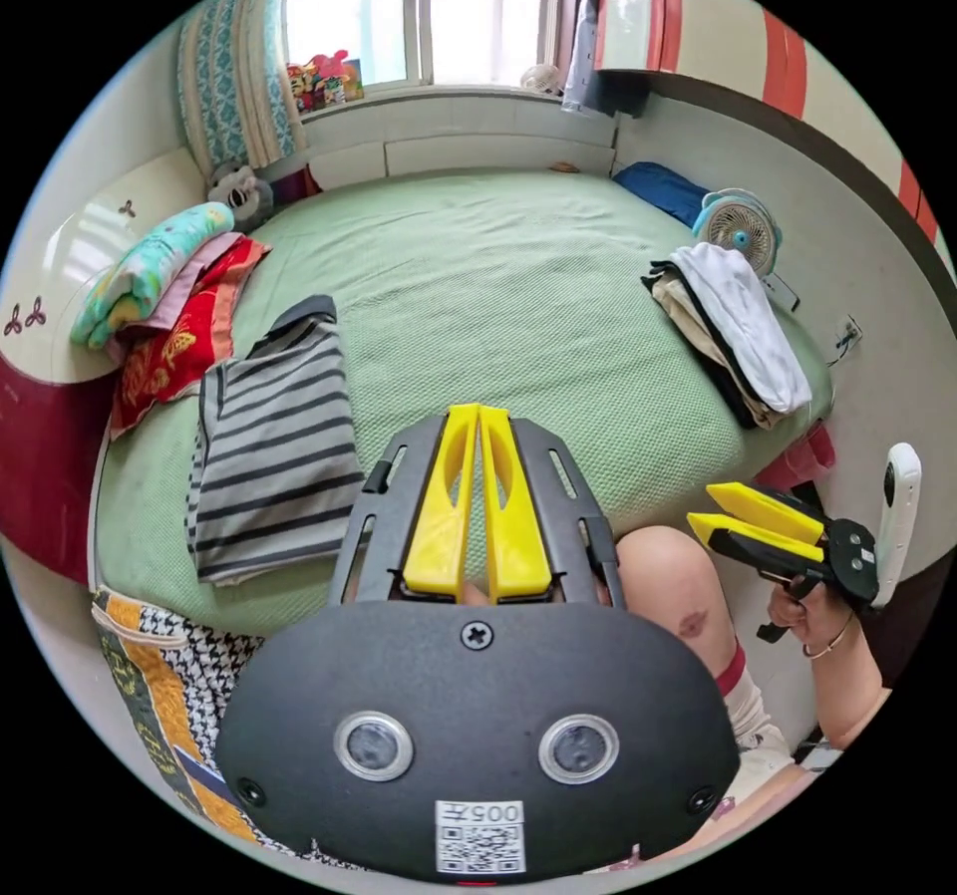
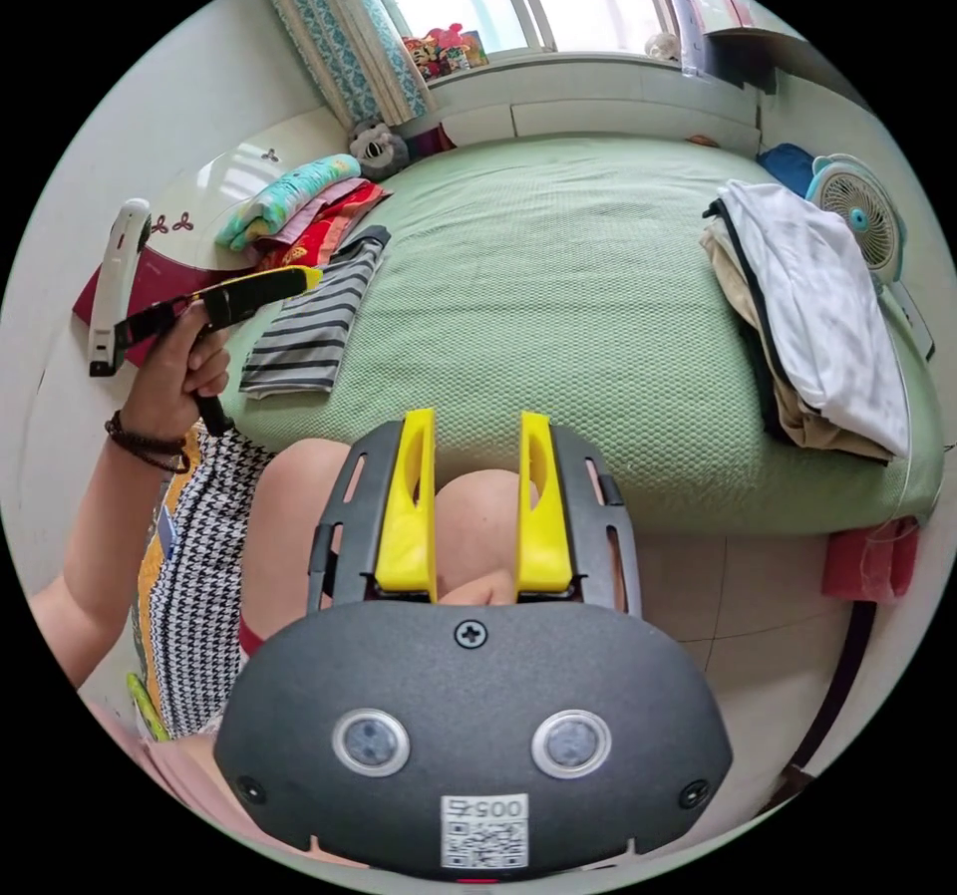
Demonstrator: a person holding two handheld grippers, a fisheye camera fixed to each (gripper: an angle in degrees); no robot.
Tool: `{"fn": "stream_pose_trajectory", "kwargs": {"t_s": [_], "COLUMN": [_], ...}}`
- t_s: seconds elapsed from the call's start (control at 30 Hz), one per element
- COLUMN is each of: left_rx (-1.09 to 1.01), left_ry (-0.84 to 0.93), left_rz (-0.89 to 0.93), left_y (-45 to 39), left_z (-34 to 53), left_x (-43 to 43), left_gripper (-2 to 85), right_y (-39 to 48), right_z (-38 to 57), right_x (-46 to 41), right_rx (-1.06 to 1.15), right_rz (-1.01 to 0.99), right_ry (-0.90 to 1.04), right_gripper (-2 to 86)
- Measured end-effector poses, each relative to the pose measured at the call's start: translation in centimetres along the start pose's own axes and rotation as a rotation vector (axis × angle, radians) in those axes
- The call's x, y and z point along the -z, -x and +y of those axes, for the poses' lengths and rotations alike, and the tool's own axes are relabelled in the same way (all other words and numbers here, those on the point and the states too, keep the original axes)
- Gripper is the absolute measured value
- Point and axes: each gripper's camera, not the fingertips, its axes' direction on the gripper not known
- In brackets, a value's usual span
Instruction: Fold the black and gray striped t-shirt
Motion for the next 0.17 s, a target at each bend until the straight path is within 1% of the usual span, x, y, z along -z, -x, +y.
{"fn": "stream_pose_trajectory", "kwargs": {"t_s": [0.17], "left_rx": [-0.064], "left_ry": [0.002], "left_rz": [-0.015], "left_y": [-4.1], "left_z": [-4.7], "left_x": [-2.6], "left_gripper": [-0.6], "right_y": [-1.0], "right_z": [0.0], "right_x": [3.3], "right_rx": [-0.040], "right_rz": [0.053], "right_ry": [-0.046], "right_gripper": [12.1]}}
